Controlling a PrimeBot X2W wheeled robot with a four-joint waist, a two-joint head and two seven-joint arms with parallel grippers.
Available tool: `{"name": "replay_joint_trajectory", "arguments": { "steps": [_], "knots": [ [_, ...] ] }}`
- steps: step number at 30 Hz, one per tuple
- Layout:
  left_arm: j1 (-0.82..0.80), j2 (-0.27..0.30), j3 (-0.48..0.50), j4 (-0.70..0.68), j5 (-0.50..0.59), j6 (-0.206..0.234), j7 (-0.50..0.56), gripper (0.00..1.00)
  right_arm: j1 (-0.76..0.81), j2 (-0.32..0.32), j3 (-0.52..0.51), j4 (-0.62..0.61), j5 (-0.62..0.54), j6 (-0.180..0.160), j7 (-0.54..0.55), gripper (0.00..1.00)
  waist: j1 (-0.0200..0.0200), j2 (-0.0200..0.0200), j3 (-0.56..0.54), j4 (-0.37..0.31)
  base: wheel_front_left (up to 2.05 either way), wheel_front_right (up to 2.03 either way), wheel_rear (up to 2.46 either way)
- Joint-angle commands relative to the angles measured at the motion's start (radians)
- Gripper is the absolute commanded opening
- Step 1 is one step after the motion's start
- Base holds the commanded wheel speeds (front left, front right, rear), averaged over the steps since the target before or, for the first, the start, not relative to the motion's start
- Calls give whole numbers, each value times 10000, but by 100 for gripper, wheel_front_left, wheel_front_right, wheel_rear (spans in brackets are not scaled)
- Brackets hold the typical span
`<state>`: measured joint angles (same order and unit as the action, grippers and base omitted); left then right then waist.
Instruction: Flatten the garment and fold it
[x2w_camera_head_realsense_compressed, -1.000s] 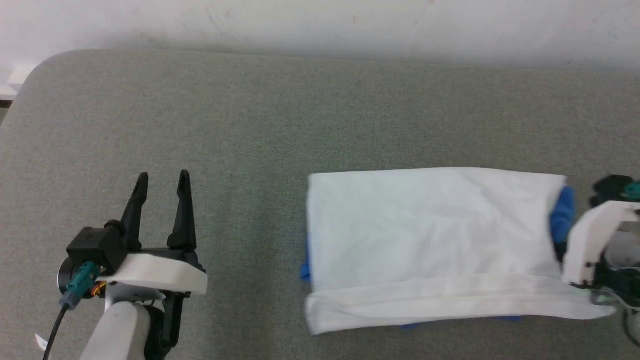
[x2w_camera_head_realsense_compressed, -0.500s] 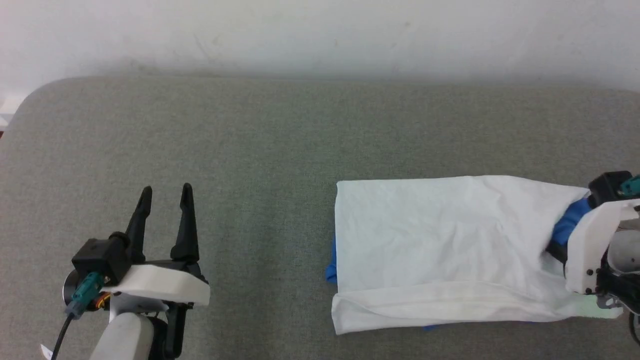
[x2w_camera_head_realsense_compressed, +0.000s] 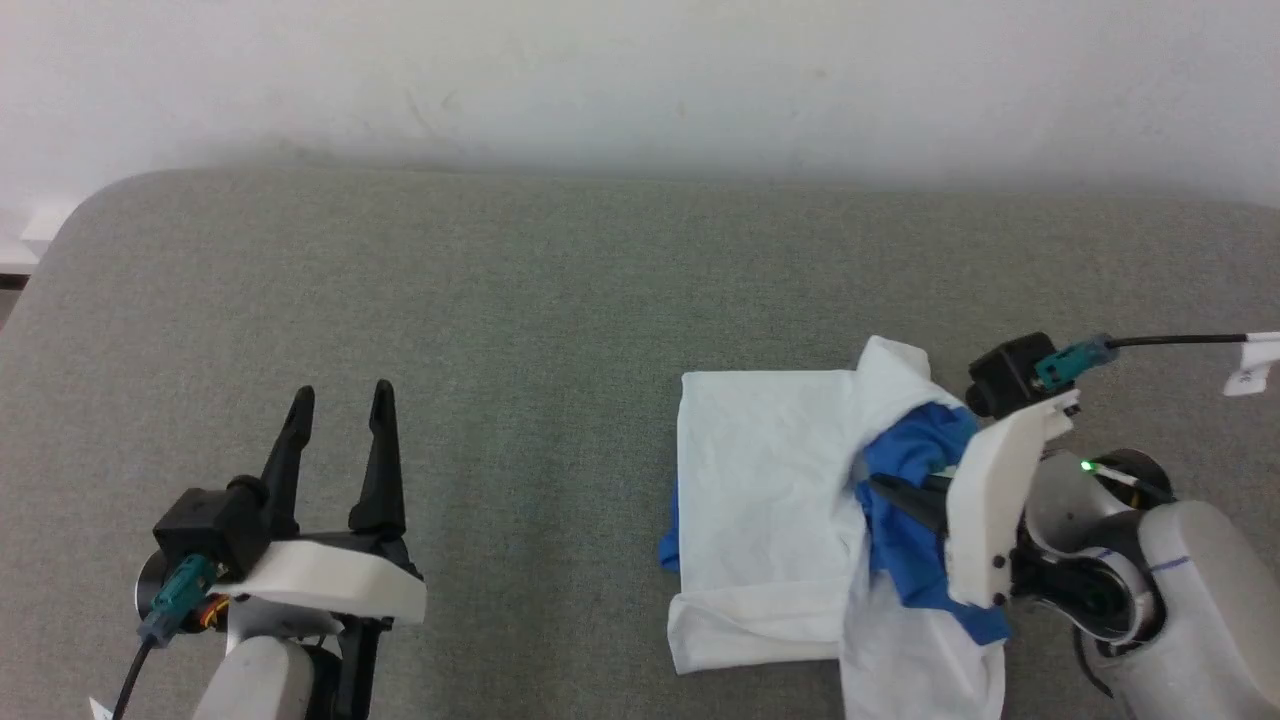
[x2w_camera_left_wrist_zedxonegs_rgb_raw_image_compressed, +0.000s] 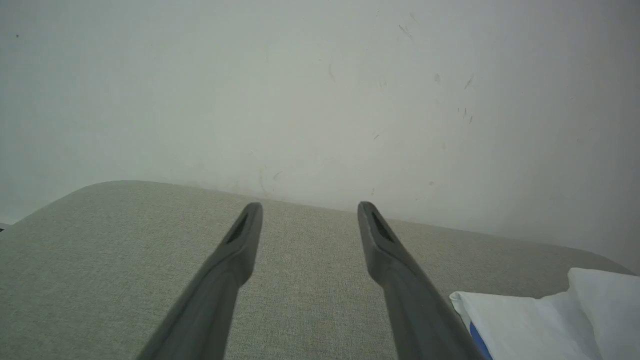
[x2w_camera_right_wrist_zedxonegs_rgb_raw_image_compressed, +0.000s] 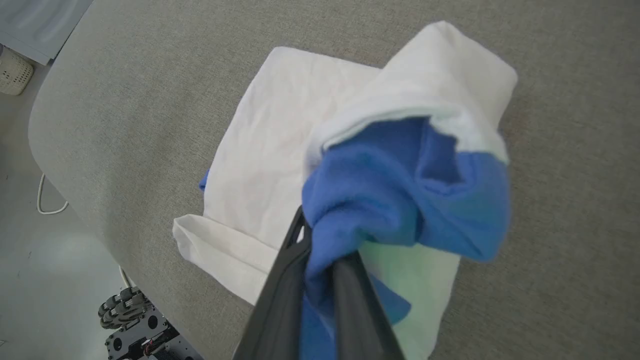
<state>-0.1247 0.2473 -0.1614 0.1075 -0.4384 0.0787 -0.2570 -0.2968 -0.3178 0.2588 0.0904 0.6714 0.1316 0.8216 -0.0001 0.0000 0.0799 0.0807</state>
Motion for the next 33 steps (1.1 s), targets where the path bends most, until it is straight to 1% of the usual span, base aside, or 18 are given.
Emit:
{"name": "replay_joint_trajectory", "arguments": {
  "steps": [1, 5, 9, 15, 17, 21, 22, 23, 28, 33],
  "knots": [
    [37, -43, 23, 9, -8, -91, -47, 100, -350, 369, 265, 246, -14, -9, -219, 0, 1, 0, 90, 185, 0, 0, 0],
    [20, -108, -36, 21, 5, -127, -47, 100, -842, 1056, 670, 963, -22, -9, -635, 0, 1, 0, 241, 476, 0, 0, 0],
    [-59, -157, -90, 82, 7, -189, -47, 100, -1300, 1437, 1057, 1688, -39, -9, -1001, 0, 1, 0, 397, 759, 0, 0, 0],
    [-128, -227, -30, 159, 20, -259, -47, 100, -1944, 1659, 1745, 2705, -264, -9, -1546, 0, 1, 0, 549, 946, 0, 0, 0],
    [-129, -246, -25, 171, 30, -266, -47, 100, -2033, 1694, 1893, 2879, -311, -9, -1635, 0, 1, 0, 556, 957, 0, 0, 0],
    [-127, -319, -14, 218, 44, -311, -47, 100, -2393, 1879, 2271, 3672, -642, -9, -2145, 0, 1, 0, 563, 941, 0, 0, 0],
    [-139, -338, -27, 233, 47, -336, -47, 100, -2477, 1942, 2316, 3895, -764, -9, -2289, 18, 1, 0, 570, 937, 0, 0, 0],
    [-162, -351, -44, 257, 52, -366, -47, 100, -2556, 2002, 2430, 4091, -872, -9, -2362, 100, 1, 0, 577, 936, 0, 0, 0],
    [-232, -389, -74, 367, 93, -465, -47, 100, -2850, 2344, 2504, 4610, -814, -9, -2829, 100, 1, 0, 537, 829, 0, 0, 0],
    [-134, -382, -49, 447, 124, -486, -47, 100, -3063, 2449, 2320, 4181, -452, -9, -3233, 100, 1, 0, 356, 645, 0, 0, 0]
  ]
}}
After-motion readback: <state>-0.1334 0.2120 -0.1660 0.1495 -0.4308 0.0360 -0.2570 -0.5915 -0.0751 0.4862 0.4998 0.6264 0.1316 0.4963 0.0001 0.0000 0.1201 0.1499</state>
